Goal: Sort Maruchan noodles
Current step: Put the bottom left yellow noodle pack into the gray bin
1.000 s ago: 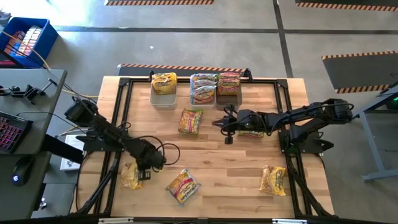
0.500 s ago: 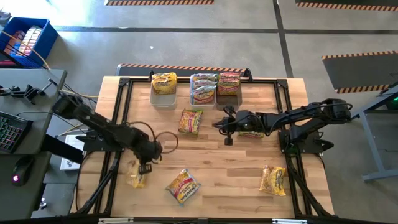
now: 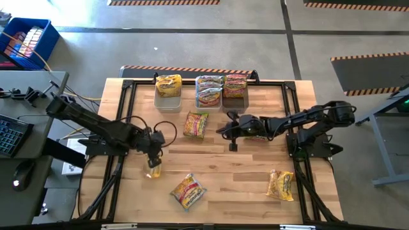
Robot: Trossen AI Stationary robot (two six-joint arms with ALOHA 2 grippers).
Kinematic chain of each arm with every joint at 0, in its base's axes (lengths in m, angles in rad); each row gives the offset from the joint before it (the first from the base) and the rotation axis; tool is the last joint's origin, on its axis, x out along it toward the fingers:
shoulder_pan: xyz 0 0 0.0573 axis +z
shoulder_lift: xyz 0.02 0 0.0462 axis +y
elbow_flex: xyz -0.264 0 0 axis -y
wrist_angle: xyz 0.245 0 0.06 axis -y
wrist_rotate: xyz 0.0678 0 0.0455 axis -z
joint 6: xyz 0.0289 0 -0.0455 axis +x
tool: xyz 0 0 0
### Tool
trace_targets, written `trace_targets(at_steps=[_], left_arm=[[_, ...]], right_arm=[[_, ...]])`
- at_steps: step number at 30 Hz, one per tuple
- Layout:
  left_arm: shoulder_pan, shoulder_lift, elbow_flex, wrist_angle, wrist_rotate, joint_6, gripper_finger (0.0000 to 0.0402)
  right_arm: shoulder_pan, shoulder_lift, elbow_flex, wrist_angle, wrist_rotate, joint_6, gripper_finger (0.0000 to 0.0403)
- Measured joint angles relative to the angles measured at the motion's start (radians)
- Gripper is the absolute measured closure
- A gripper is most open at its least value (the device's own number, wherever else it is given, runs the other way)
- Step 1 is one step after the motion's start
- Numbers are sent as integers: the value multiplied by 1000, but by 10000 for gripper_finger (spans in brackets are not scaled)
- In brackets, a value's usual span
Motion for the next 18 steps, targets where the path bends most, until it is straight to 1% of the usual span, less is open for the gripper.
trace_targets(at_steps=[3, 5, 8, 11, 14, 18], left_arm=[[11, -2, 0, 55, -62, -3, 401], [20, -2, 0, 99, -100, -2, 401], [38, -2, 0, 152, -159, 9, 401], [58, -2, 0, 196, -211, 34, 401], [82, -1, 0, 239, -253, 60, 401], [119, -2, 0, 279, -286, 73, 401]], right_arm=[[0, 23, 0, 13, -39, 79, 393], [1, 45, 0, 39, -69, 134, 377], [13, 107, 0, 145, -100, 208, 339], [40, 184, 13, 249, -103, 267, 290], [77, 261, 59, 295, -59, 318, 235], [141, 355, 149, 307, 75, 315, 166]])
